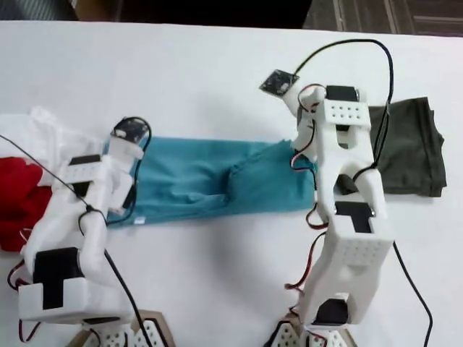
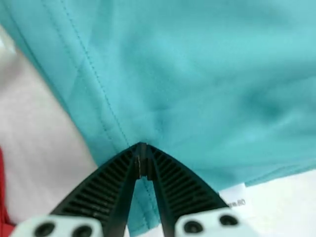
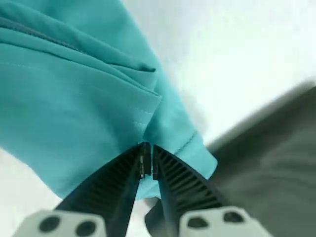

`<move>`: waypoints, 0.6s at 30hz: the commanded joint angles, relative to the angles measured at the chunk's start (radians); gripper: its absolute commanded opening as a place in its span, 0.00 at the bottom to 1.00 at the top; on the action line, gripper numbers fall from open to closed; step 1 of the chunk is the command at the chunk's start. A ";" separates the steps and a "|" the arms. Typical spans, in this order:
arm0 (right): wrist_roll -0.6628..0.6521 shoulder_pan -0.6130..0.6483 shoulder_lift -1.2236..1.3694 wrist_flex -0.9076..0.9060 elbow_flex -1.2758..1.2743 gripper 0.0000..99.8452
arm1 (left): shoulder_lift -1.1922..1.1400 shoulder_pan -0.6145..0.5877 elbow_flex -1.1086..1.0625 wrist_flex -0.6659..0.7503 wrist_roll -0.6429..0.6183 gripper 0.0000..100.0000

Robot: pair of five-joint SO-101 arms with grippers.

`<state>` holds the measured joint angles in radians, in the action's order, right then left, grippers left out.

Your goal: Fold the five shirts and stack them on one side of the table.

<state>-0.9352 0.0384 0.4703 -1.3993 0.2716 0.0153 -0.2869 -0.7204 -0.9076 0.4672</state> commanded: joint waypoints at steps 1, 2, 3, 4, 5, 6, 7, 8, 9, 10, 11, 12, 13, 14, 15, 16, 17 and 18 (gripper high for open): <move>0.046 0.065 -0.018 -0.071 0.038 0.02 | -0.002 -0.011 0.012 0.009 -0.006 0.03; 0.052 0.085 -0.018 -0.093 0.040 0.02 | -0.002 -0.011 0.012 0.009 -0.006 0.03; 0.052 0.104 -0.022 -0.113 0.040 0.02 | -0.002 -0.011 0.012 0.009 -0.006 0.03; 0.054 0.127 -0.033 -0.131 0.037 0.02 | -0.002 -0.011 0.012 0.009 -0.006 0.03; 0.055 0.147 -0.048 -0.143 0.034 0.02 | -0.002 -0.011 0.012 0.009 -0.006 0.03; 0.072 0.168 -0.065 -0.153 0.034 0.02 | -0.002 -0.011 0.012 0.009 -0.006 0.03; 0.094 0.188 -0.082 -0.156 0.034 0.02 | -0.002 -0.011 0.012 0.009 -0.006 0.03; 0.109 0.208 -0.097 -0.156 0.034 0.02 | -0.002 -0.011 0.012 0.009 -0.006 0.03; 0.118 0.228 -0.105 -0.156 0.034 0.02 | -0.002 -0.011 0.012 0.009 -0.006 0.03; 0.126 0.246 -0.111 -0.156 0.032 0.02 | -0.002 -0.011 0.012 0.009 -0.006 0.03; 0.133 0.263 -0.114 -0.156 0.026 0.02 | -0.002 -0.011 0.012 0.009 -0.006 0.03; 0.144 0.282 -0.117 -0.156 0.014 0.02 | -0.002 -0.011 0.012 0.009 -0.006 0.03; 0.150 0.302 -0.120 -0.153 -0.005 0.02 | -0.002 -0.011 0.012 0.009 -0.006 0.03; 0.153 0.321 -0.122 -0.150 -0.025 0.02 | -0.002 -0.011 0.012 0.009 -0.006 0.03; 0.153 0.343 -0.122 -0.148 -0.043 0.02 | -0.002 -0.011 0.012 0.009 -0.006 0.03; 0.153 0.363 -0.122 -0.148 -0.057 0.02 | -0.002 -0.011 0.012 0.009 -0.006 0.03; 0.153 0.381 -0.122 -0.143 -0.071 0.02 | -0.002 -0.011 0.012 0.009 -0.006 0.03; 0.153 0.398 -0.122 -0.142 -0.083 0.02 | -0.002 -0.011 0.012 0.009 -0.006 0.03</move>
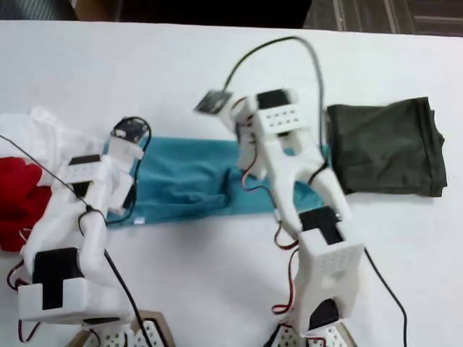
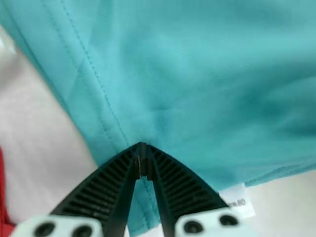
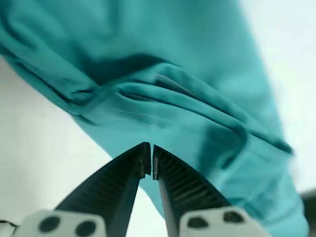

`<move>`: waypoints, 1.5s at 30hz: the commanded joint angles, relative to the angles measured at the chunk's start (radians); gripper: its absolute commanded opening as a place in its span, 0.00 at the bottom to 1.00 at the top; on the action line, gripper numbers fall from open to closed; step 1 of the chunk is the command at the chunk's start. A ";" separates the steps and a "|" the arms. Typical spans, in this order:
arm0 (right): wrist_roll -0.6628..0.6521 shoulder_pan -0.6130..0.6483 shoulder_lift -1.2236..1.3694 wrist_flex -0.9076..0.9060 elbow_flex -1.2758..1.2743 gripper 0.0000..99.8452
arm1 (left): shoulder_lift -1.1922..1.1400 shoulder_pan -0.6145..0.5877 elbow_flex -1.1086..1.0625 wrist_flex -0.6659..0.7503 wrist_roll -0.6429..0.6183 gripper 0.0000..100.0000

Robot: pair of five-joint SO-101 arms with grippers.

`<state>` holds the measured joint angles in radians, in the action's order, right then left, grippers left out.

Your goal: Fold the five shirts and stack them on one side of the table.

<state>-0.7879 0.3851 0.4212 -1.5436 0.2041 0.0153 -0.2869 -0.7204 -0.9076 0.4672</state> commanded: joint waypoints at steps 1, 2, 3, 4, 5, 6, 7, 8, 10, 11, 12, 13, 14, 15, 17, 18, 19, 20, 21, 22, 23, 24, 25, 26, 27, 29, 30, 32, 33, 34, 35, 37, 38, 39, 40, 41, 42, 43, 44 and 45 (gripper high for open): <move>0.006 0.065 -0.071 0.002 -0.026 0.02 | -0.002 -0.011 0.012 0.009 -0.006 0.03; 0.006 0.074 -0.067 0.002 -0.037 0.02 | -0.002 -0.011 0.012 0.009 -0.006 0.03; 0.006 0.077 -0.065 0.010 -0.051 0.02 | -0.002 -0.011 0.012 0.009 -0.006 0.03; 0.006 0.074 -0.065 0.033 -0.068 0.02 | -0.002 -0.011 0.012 0.009 -0.006 0.03; 0.006 0.065 -0.065 0.056 -0.083 0.02 | -0.002 -0.011 0.012 0.009 -0.006 0.03; 0.006 0.048 -0.065 0.081 -0.095 0.02 | -0.002 -0.011 0.012 0.009 -0.006 0.03; 0.006 0.030 -0.065 0.102 -0.106 0.02 | -0.002 -0.011 0.012 0.009 -0.006 0.03; 0.006 0.012 -0.064 0.125 -0.120 0.02 | -0.002 -0.011 0.012 0.011 -0.006 0.03; 0.009 -0.024 -0.067 0.171 -0.137 0.02 | -0.002 -0.011 0.012 0.011 -0.006 0.03; 0.031 -0.044 -0.074 0.196 -0.138 0.02 | -0.002 -0.011 0.012 0.011 -0.006 0.03; 0.068 -0.067 -0.079 0.220 -0.130 0.02 | -0.002 -0.011 0.012 0.011 -0.006 0.03; 0.104 -0.088 -0.088 0.226 -0.109 0.02 | -0.002 -0.011 0.012 0.011 -0.006 0.03; 0.133 -0.107 -0.101 0.220 -0.087 0.02 | -0.002 -0.009 0.012 0.011 -0.006 0.03; 0.152 -0.124 -0.116 0.206 -0.068 0.02 | -0.002 -0.009 0.012 0.011 -0.006 0.03; 0.150 -0.147 -0.154 0.153 -0.028 0.02 | -0.002 -0.009 0.012 0.011 -0.006 0.03; 0.150 -0.156 -0.174 0.131 -0.017 0.02 | -0.002 -0.009 0.012 0.011 -0.006 0.03; 0.150 -0.170 -0.189 0.116 -0.009 0.02 | -0.002 -0.009 0.012 0.011 -0.006 0.03; 0.149 -0.185 -0.200 0.110 -0.009 0.02 | -0.002 -0.009 0.012 0.011 -0.006 0.03; 0.149 -0.202 -0.205 0.110 -0.012 0.02 | -0.002 -0.009 0.012 0.011 -0.006 0.03; 0.149 -0.219 -0.205 0.111 -0.015 0.02 | -0.002 -0.009 0.012 0.011 -0.006 0.03; 0.149 -0.236 -0.196 0.111 -0.015 0.02 | -0.002 -0.009 0.012 0.011 -0.006 0.03; 0.149 -0.251 -0.182 0.113 -0.012 0.02 | -0.002 -0.009 0.012 0.011 -0.006 0.03; 0.149 -0.262 -0.163 0.113 -0.011 0.02 | -0.002 -0.009 0.012 0.009 -0.006 0.03; 0.149 -0.271 -0.147 0.113 -0.011 0.02 | -0.002 -0.009 0.012 0.009 -0.006 0.03; 0.149 -0.275 -0.130 0.113 -0.011 0.02 | -0.002 -0.009 0.012 0.009 -0.006 0.03; 0.149 -0.280 -0.105 0.116 -0.008 0.02 | -0.002 -0.009 0.012 0.009 -0.006 0.03; 0.149 -0.282 -0.096 0.130 -0.008 0.02 | -0.002 -0.009 0.012 0.009 -0.006 0.03; 0.149 -0.292 -0.093 0.162 -0.008 0.02 | -0.002 -0.009 0.012 0.009 -0.006 0.03; 0.149 -0.297 -0.093 0.174 -0.006 0.02 | -0.002 -0.009 0.012 0.009 -0.006 0.03; 0.150 -0.302 -0.097 0.177 0.000 0.02 | -0.002 -0.009 0.012 0.009 -0.006 0.03; 0.155 -0.303 -0.107 0.170 0.011 0.02 | -0.002 -0.009 0.012 0.009 -0.006 0.03; 0.158 -0.302 -0.136 0.125 0.032 0.02 | -0.002 -0.009 0.012 0.011 -0.006 0.03; 0.158 -0.294 -0.157 0.101 0.041 0.02 | -0.002 -0.009 0.012 0.011 -0.006 0.03; 0.158 -0.288 -0.182 0.070 0.044 0.02 | -0.002 -0.009 0.012 0.011 -0.006 0.03; 0.158 -0.269 -0.205 0.041 0.041 0.02 | -0.002 -0.009 0.012 0.011 -0.006 0.03; 0.160 -0.251 -0.225 0.004 0.029 0.02 | -0.002 -0.009 0.012 0.011 -0.006 0.03; 0.158 -0.232 -0.240 -0.035 0.012 0.02 | -0.002 -0.009 0.012 0.011 -0.006 0.03; 0.158 -0.209 -0.259 -0.065 -0.012 0.02 | -0.002 -0.009 0.012 0.011 -0.006 0.03; 0.155 -0.191 -0.277 -0.082 -0.044 0.02 | -0.002 -0.009 0.012 0.012 -0.006 0.03; 0.153 -0.174 -0.292 -0.090 -0.074 0.02 | -0.002 -0.009 0.012 0.012 -0.006 0.03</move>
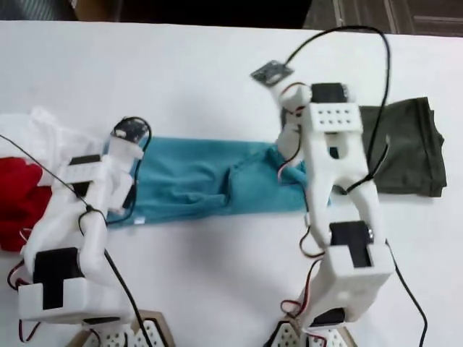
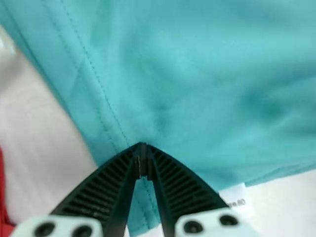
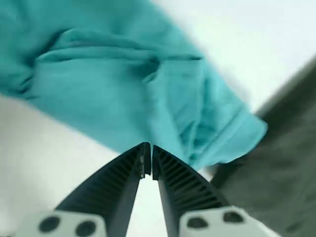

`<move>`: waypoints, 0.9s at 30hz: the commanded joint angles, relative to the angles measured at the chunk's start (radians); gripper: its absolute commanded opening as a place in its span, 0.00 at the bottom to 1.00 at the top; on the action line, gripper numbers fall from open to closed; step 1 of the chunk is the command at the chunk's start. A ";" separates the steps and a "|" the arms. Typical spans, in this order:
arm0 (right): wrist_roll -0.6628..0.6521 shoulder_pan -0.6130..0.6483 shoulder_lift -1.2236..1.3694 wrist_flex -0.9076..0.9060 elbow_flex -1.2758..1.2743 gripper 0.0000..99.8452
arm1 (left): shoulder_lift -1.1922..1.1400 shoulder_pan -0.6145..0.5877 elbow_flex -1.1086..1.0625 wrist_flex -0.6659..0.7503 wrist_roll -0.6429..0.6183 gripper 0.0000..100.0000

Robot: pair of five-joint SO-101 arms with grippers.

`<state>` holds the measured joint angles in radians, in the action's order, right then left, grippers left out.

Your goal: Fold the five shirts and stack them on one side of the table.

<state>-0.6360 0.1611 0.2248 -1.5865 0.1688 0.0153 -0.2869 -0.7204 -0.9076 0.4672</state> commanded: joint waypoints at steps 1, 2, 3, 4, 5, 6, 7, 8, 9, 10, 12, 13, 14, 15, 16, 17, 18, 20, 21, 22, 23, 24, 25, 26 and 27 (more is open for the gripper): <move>0.000 0.062 -0.111 -0.048 -0.069 0.02 | -0.002 -0.009 0.012 0.012 -0.006 0.03; 0.000 0.073 -0.120 -0.042 -0.098 0.02 | -0.002 -0.009 0.012 0.012 -0.006 0.03; -0.002 0.082 -0.127 -0.028 -0.126 0.02 | -0.002 -0.009 0.012 0.012 -0.006 0.03; -0.002 0.087 -0.128 -0.008 -0.150 0.02 | -0.002 -0.009 0.012 0.012 -0.006 0.03; -0.002 0.088 -0.130 0.018 -0.176 0.02 | -0.002 -0.009 0.012 0.012 -0.006 0.03; -0.002 0.085 -0.130 0.050 -0.199 0.02 | -0.002 -0.009 0.012 0.012 -0.006 0.03; -0.003 0.082 -0.128 0.090 -0.222 0.02 | -0.002 -0.009 0.012 0.012 -0.006 0.03; -0.005 0.071 -0.127 0.136 -0.245 0.02 | -0.002 -0.009 0.012 0.012 -0.006 0.03; -0.018 0.056 -0.117 0.174 -0.259 0.02 | -0.002 -0.009 0.012 0.012 -0.006 0.03; -0.037 0.042 -0.105 0.205 -0.265 0.02 | -0.002 -0.009 0.012 0.012 -0.006 0.03; -0.057 -0.005 -0.067 0.257 -0.262 0.02 | -0.002 -0.009 0.012 0.012 -0.006 0.03; -0.061 -0.031 -0.048 0.278 -0.255 0.02 | -0.002 -0.009 0.012 0.012 -0.006 0.03; -0.064 -0.059 -0.025 0.295 -0.241 0.02 | -0.002 -0.009 0.012 0.012 -0.006 0.03; -0.064 -0.088 -0.005 0.309 -0.222 0.02 | -0.002 -0.009 0.012 0.012 -0.006 0.03; -0.064 -0.114 0.013 0.320 -0.203 0.02 | -0.002 -0.009 0.012 0.012 -0.006 0.03; -0.064 -0.134 0.035 0.323 -0.181 0.02 | -0.002 -0.009 0.012 0.012 -0.006 0.03; -0.064 -0.151 0.056 0.323 -0.161 0.02 | -0.002 -0.009 0.012 0.012 -0.006 0.03; -0.064 -0.170 0.101 0.321 -0.137 0.02 | -0.002 -0.008 0.012 0.012 -0.006 0.03; -0.064 -0.173 0.120 0.321 -0.130 0.02 | -0.002 -0.008 0.012 0.012 -0.006 0.03; -0.064 -0.176 0.139 0.321 -0.126 0.02 | -0.002 -0.008 0.012 0.012 -0.006 0.03; -0.064 -0.177 0.153 0.326 -0.124 0.02 | -0.002 -0.008 0.012 0.012 -0.006 0.03; -0.064 -0.177 0.165 0.328 -0.124 0.02 | -0.002 -0.008 0.012 0.012 -0.006 0.03; -0.064 -0.176 0.173 0.338 -0.124 0.02 | -0.002 -0.008 0.012 0.012 -0.006 0.03; -0.064 -0.174 0.176 0.344 -0.124 0.02 | -0.002 -0.008 0.012 0.012 -0.006 0.03; -0.064 -0.174 0.176 0.348 -0.121 0.02 | -0.002 -0.008 0.012 0.012 -0.006 0.03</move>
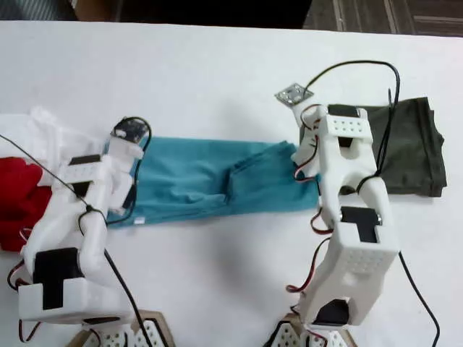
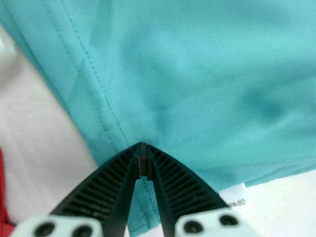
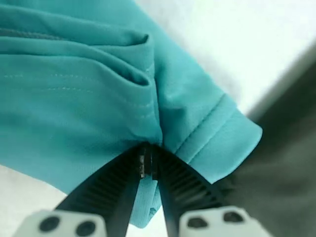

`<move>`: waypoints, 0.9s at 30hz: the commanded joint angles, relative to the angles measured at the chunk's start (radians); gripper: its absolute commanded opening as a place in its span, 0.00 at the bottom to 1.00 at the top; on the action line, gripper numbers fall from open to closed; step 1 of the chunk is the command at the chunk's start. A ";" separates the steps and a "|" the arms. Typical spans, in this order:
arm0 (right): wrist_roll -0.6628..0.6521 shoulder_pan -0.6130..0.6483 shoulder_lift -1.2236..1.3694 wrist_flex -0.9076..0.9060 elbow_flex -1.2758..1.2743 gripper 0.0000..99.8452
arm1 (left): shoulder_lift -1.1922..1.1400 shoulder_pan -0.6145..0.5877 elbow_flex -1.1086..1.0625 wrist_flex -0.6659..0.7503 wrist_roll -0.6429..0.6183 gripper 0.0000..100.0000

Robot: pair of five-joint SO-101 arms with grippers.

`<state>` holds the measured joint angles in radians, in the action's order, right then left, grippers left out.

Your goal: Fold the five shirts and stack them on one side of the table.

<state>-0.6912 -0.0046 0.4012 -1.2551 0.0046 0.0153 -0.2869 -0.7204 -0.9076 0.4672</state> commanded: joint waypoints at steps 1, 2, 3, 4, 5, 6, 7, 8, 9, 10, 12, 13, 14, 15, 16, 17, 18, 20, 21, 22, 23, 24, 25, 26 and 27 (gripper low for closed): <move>-0.009 -0.007 -0.002 0.010 0.055 0.02 | -0.002 -0.008 0.012 0.012 -0.006 0.03; -0.009 -0.007 -0.012 -0.002 0.072 0.02 | -0.002 -0.008 0.012 0.012 -0.006 0.03; -0.009 -0.007 -0.025 -0.024 0.091 0.02 | -0.002 -0.008 0.012 0.012 -0.006 0.03; -0.009 -0.008 -0.048 -0.045 0.112 0.02 | -0.002 -0.008 0.012 0.012 -0.006 0.03; -0.009 -0.010 -0.074 -0.070 0.130 0.02 | -0.002 -0.008 0.012 0.012 -0.006 0.03; -0.009 -0.010 -0.107 -0.093 0.146 0.02 | -0.002 -0.008 0.012 0.014 -0.006 0.03; -0.008 -0.010 -0.142 -0.113 0.160 0.02 | -0.002 -0.008 0.012 0.014 -0.011 0.03; -0.005 -0.010 -0.183 -0.136 0.167 0.02 | -0.002 -0.008 0.012 0.014 -0.011 0.03; -0.003 -0.010 -0.228 -0.159 0.170 0.02 | -0.002 -0.008 0.012 0.014 -0.011 0.03; -0.002 -0.010 -0.274 -0.183 0.170 0.02 | 0.003 -0.008 0.013 0.014 -0.011 0.03; -0.002 -0.010 -0.355 -0.248 0.169 0.02 | 0.011 -0.008 0.027 0.011 -0.012 0.03; -0.002 -0.010 -0.389 -0.283 0.167 0.02 | 0.020 -0.008 0.047 0.003 -0.012 0.03; -0.002 -0.012 -0.421 -0.308 0.153 0.02 | 0.035 -0.012 0.067 -0.018 -0.012 0.03; -0.002 -0.012 -0.452 -0.323 0.132 0.02 | 0.052 -0.012 0.088 -0.046 -0.012 0.03; -0.002 -0.012 -0.478 -0.331 0.109 0.02 | 0.072 -0.014 0.113 -0.074 -0.012 0.03; -0.003 -0.012 -0.506 -0.332 0.083 0.02 | 0.091 -0.014 0.136 -0.106 -0.012 0.03; -0.008 -0.012 -0.530 -0.331 0.052 0.02 | 0.110 -0.014 0.154 -0.133 -0.012 0.03; -0.009 -0.008 -0.570 -0.328 -0.005 0.02 | 0.143 -0.028 0.180 -0.173 -0.014 0.03; -0.009 -0.007 -0.587 -0.325 -0.032 0.02 | 0.150 -0.043 0.188 -0.176 -0.021 0.03; -0.009 -0.007 -0.605 -0.317 -0.061 0.02 | 0.155 -0.061 0.194 -0.172 -0.044 0.03; -0.009 -0.008 -0.621 -0.308 -0.089 0.02 | 0.155 -0.086 0.202 -0.153 -0.072 0.05; -0.009 -0.010 -0.634 -0.302 -0.114 0.02 | 0.153 -0.109 0.206 -0.135 -0.091 0.08; -0.009 -0.010 -0.647 -0.295 -0.138 0.02 | 0.153 -0.127 0.208 -0.115 -0.094 0.13; -0.009 -0.010 -0.657 -0.288 -0.164 0.02 | 0.153 -0.140 0.208 -0.097 -0.094 0.19; -0.009 -0.010 -0.670 -0.282 -0.187 0.02 | 0.152 -0.147 0.206 -0.084 -0.094 0.24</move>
<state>-0.6912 -0.0046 -0.1987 -1.5589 -0.1458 0.1212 -0.4005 -0.5547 -1.0319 0.3890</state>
